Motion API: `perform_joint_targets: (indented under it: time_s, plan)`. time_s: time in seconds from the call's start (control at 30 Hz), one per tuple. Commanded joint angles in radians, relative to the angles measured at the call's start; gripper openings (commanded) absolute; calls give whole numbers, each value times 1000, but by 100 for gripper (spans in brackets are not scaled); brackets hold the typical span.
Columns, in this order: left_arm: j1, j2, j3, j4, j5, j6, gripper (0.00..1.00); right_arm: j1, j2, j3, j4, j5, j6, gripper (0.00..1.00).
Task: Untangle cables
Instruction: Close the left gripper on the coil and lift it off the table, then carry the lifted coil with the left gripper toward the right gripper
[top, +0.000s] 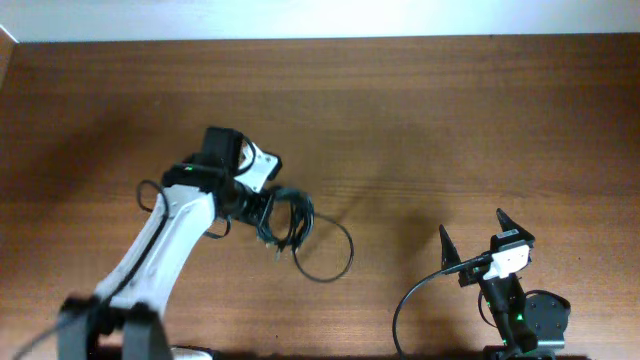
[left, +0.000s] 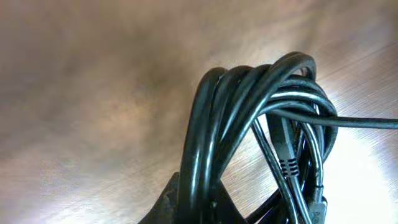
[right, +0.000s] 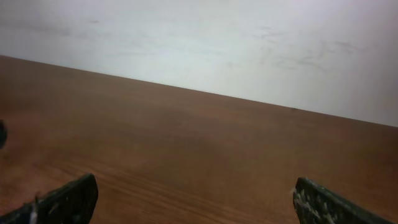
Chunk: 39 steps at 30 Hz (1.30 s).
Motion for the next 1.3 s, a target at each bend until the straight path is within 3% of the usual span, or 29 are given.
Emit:
perform_joint_targets:
  time_s: [0.0, 0.27, 0.57, 0.7, 0.83, 1.13, 1.27]
  plan:
    - [-1, -180, 41, 2, 36, 2, 0, 7, -8, -5, -5, 13, 1, 99]
    - [-1, -493, 41, 2, 37, 2, 0, 7, -8, -5, -5, 13, 1, 99]
    - [-1, -524, 40, 3, 65, 2, 0, 7, -8, -5, 5, 13, 1, 99]
    - [-1, -524, 40, 8, 108, 2, 0, 7, -8, -5, 182, 12, 135, 99]
    - [-1, -524, 40, 35, 212, 2, 0, 7, -8, 76, 199, -77, 283, 99]
    - [-1, -525, 40, 51, 284, -32, 0, 7, 20, 514, -327, -120, 282, 99]
    - [-1, -525, 40, 128, 395, -74, 0, 7, 168, 730, -563, -157, 281, 99]
